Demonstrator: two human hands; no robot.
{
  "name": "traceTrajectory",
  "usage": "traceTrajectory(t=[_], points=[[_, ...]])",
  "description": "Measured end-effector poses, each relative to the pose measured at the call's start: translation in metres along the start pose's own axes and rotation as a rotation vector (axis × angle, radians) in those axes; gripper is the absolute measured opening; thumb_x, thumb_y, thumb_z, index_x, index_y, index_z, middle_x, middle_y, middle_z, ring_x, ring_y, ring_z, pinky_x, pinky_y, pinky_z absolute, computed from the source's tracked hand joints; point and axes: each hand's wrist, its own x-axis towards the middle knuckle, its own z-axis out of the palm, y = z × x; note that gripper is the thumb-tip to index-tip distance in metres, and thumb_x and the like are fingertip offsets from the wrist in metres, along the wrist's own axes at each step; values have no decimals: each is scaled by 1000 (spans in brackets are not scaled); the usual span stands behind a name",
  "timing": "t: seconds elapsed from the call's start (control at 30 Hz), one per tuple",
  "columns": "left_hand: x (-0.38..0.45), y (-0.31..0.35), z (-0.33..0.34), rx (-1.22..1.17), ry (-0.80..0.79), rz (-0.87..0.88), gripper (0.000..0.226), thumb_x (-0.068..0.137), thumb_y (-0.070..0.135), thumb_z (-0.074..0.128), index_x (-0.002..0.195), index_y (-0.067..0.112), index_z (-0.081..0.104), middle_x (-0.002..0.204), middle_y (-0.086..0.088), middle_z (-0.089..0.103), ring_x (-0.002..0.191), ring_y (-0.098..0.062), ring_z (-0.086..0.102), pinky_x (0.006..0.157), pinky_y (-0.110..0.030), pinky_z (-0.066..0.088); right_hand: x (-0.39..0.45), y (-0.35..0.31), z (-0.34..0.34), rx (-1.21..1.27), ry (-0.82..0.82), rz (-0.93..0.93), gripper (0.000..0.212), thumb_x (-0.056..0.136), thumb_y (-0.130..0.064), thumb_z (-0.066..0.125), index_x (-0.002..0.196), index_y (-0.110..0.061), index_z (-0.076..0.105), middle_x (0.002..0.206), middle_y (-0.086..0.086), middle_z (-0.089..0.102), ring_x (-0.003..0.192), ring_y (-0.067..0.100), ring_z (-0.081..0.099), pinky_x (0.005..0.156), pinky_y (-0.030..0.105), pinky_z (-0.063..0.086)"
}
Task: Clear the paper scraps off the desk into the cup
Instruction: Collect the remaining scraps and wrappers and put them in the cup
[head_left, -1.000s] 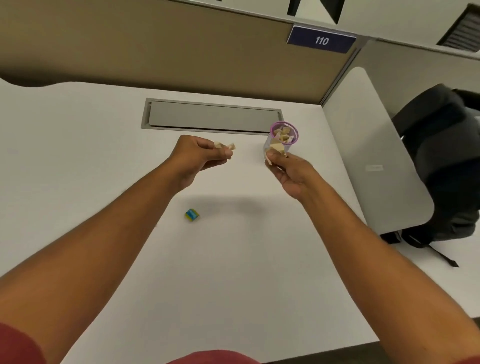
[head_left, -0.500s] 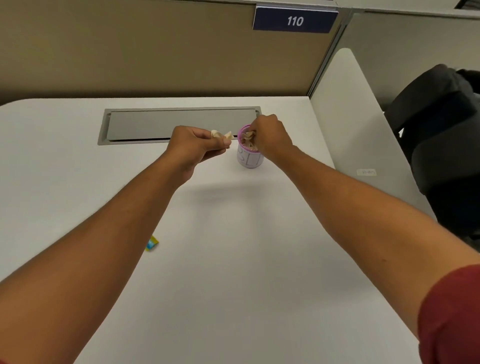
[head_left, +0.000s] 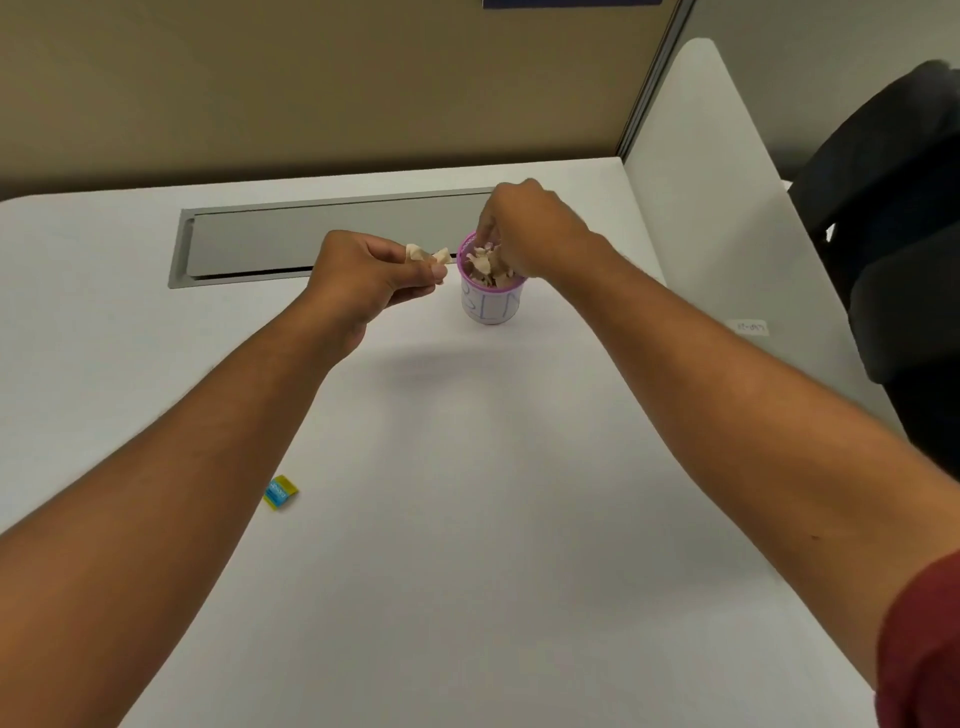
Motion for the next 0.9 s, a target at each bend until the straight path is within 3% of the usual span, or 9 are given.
traceTrajectory(t=[0.1, 0.23, 0.33, 0.4, 0.5, 0.67, 0.73, 0.8, 0.9], points=[[2, 4, 5, 23, 1, 0, 10, 79, 6, 87, 85, 7, 80, 102, -13, 78, 89, -27, 80, 89, -37, 65, -1, -6, -3, 39, 19, 38, 34, 79, -24, 87, 111, -14, 79, 110, 13, 73, 81, 26, 65, 77, 35, 57], [4, 5, 8, 32, -9, 9, 13, 78, 5, 87, 88, 4, 80, 103, -16, 78, 88, -28, 80, 88, -36, 65, -3, -17, 12, 72, -63, 68, 47, 84, -31, 82, 125, -10, 71, 119, 12, 71, 102, 28, 70, 94, 36, 57], [6, 4, 7, 55, -12, 24, 19, 77, 4, 88, 94, -1, 80, 105, -20, 77, 89, -30, 79, 90, -38, 65, -7, -15, 22, 64, -59, 66, 49, 86, -30, 81, 128, -9, 65, 122, 13, 69, 105, 29, 68, 90, 35, 54], [10, 4, 7, 76, -12, 31, 20, 77, 4, 88, 94, -1, 81, 104, -21, 77, 88, -30, 79, 89, -39, 65, -10, -12, 16, 94, -39, 69, 42, 86, -25, 81, 122, -8, 71, 119, 12, 71, 103, 29, 70, 92, 35, 58], [16, 5, 12, 110, -26, 40, 13, 76, 5, 89, 87, 3, 81, 98, -20, 78, 86, -30, 79, 88, -39, 66, -19, 4, -1, 245, 177, 57, 18, 86, -13, 77, 103, -14, 82, 103, 7, 78, 91, 21, 72, 84, 30, 60], [35, 11, 33, 249, -40, 81, 20, 74, 5, 91, 89, -1, 81, 98, -19, 79, 87, -30, 79, 85, -39, 66, -77, 24, 20, 592, 524, 150, 12, 87, -8, 71, 92, -13, 81, 90, 3, 77, 78, 16, 68, 78, 32, 57], [42, 15, 44, 408, -47, 142, 26, 73, 10, 92, 95, -1, 82, 97, -15, 79, 84, -25, 77, 74, -30, 65, -105, 21, 56, 625, 522, 166, 11, 92, -11, 68, 95, -12, 78, 93, 6, 74, 81, 21, 67, 80, 38, 55], [46, 18, 56, 606, -65, 215, 33, 75, 18, 92, 101, 1, 82, 98, -14, 78, 87, -22, 73, 63, -21, 52, -132, 14, 95, 600, 459, 141, 13, 97, -14, 64, 102, -11, 75, 99, 8, 71, 91, 26, 66, 85, 41, 53], [52, 22, 71, 794, -107, 282, 38, 79, 22, 90, 109, 2, 81, 106, -16, 77, 103, -29, 70, 70, -29, 49, -161, 4, 142, 547, 358, 57, 19, 100, -17, 62, 114, -11, 72, 110, 6, 67, 106, 27, 61, 96, 37, 49]])
